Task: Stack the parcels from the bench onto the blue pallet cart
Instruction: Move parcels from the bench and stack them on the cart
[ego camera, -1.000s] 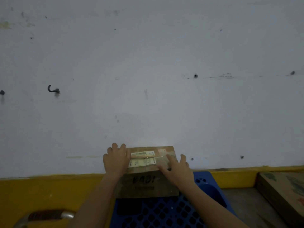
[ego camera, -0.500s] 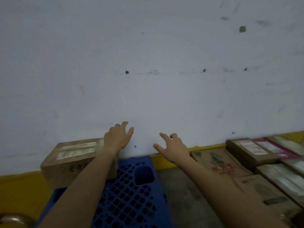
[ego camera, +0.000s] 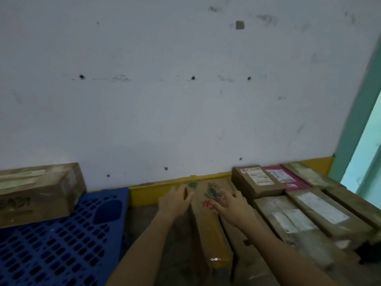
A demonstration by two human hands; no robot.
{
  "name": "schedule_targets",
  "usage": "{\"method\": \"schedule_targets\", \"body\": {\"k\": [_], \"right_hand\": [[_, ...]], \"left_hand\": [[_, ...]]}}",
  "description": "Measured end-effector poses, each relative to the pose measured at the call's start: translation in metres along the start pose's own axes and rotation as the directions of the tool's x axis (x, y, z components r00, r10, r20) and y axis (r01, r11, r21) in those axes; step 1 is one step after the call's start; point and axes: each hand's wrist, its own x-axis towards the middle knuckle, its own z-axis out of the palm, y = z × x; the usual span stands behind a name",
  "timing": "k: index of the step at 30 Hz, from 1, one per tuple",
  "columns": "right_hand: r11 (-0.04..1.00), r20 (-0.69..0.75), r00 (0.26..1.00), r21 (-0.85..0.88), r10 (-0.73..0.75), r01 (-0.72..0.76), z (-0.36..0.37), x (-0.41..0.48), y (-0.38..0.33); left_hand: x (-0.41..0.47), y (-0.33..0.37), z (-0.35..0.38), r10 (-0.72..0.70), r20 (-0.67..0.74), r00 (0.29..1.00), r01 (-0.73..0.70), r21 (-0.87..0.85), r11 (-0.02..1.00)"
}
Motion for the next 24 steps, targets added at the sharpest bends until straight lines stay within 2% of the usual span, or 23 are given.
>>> {"method": "schedule_targets", "body": {"k": [5, 11, 16, 24], "right_hand": [[0.999, 0.05, 0.998, 0.012, 0.032, -0.032, 0.007, -0.01, 0.034], [0.998, 0.067, 0.996, 0.005, 0.061, -0.061, 0.017, -0.012, 0.056], [0.99, 0.027, 0.989, -0.028, 0.142, -0.142, 0.007, -0.004, 0.084], [0.958, -0.111, 0.961, -0.107, 0.254, -0.266, -0.023, 0.003, 0.143]], "left_hand": [[-0.013, 0.027, 0.035, 0.044, 0.129, 0.991, -0.045, 0.006, 0.999], [-0.003, 0.034, 0.063, 0.033, 0.163, 0.986, -0.035, 0.012, 0.999], [0.013, 0.044, 0.079, 0.045, 0.156, 0.987, -0.052, 0.043, 0.998], [0.039, 0.1, 0.102, 0.178, 0.191, 0.965, -0.19, 0.043, 0.981]]}}
